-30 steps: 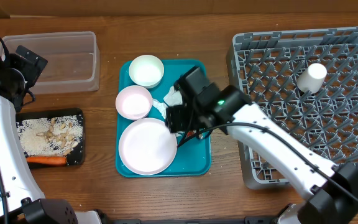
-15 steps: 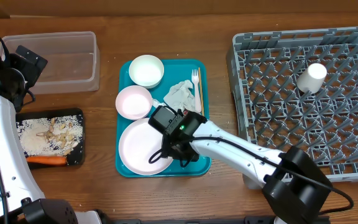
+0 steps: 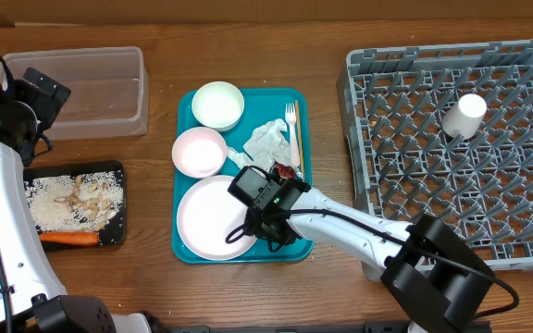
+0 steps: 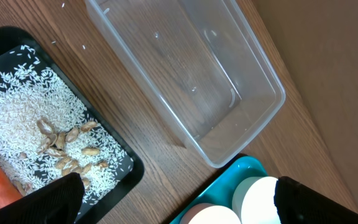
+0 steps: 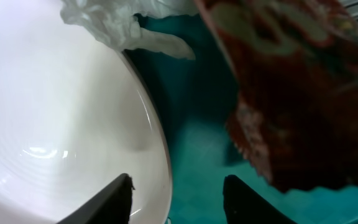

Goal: Sort waste into correct bins and load items into the dishwasher rack
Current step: 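Move the right gripper to the white plate and grasp its edge, then lift the white plate and stand it upright in the dish rack's right side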

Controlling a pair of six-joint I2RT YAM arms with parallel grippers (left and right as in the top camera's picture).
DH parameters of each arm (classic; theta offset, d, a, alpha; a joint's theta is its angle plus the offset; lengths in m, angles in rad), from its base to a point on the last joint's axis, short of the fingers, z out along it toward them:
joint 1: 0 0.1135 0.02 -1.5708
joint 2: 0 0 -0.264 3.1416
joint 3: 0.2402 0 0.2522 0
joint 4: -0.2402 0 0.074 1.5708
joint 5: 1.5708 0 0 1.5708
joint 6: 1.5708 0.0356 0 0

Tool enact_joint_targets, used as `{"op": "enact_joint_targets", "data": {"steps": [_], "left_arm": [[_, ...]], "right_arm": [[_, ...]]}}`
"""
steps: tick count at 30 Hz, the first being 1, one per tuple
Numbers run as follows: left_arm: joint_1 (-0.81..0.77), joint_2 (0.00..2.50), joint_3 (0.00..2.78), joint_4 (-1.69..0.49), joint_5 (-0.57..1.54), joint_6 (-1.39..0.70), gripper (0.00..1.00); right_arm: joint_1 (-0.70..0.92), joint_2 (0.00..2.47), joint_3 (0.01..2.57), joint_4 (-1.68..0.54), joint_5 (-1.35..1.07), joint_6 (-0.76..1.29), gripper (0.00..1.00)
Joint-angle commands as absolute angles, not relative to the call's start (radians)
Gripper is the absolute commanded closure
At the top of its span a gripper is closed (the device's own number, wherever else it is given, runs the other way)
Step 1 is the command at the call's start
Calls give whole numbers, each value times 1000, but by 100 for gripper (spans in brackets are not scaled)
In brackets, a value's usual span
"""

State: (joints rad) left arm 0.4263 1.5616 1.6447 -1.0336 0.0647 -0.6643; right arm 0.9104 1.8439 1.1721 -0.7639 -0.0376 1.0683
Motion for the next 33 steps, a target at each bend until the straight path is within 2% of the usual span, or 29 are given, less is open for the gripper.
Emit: {"op": "enact_joint_targets", "data": {"steps": [1, 9, 18, 21, 26, 33], "left_arm": [[425, 1556, 1652, -1036, 68, -681, 0], [425, 1556, 1652, -1036, 68, -681, 0], [425, 1556, 1652, -1036, 68, -681, 0], [425, 1557, 1652, -1036, 68, -681, 0], [425, 1557, 1652, -1036, 68, -681, 0], [425, 1558, 1652, -1036, 68, -680, 0]], "right_arm": [[911, 1848, 1171, -761, -35, 1077, 56], [911, 1848, 1135, -722, -48, 1078, 64], [909, 1848, 1126, -706, -57, 1070, 85], [908, 1848, 1160, -748, -49, 1037, 96], [908, 1847, 1247, -836, -43, 1008, 96], [907, 1821, 1424, -1036, -43, 857, 96]]}}
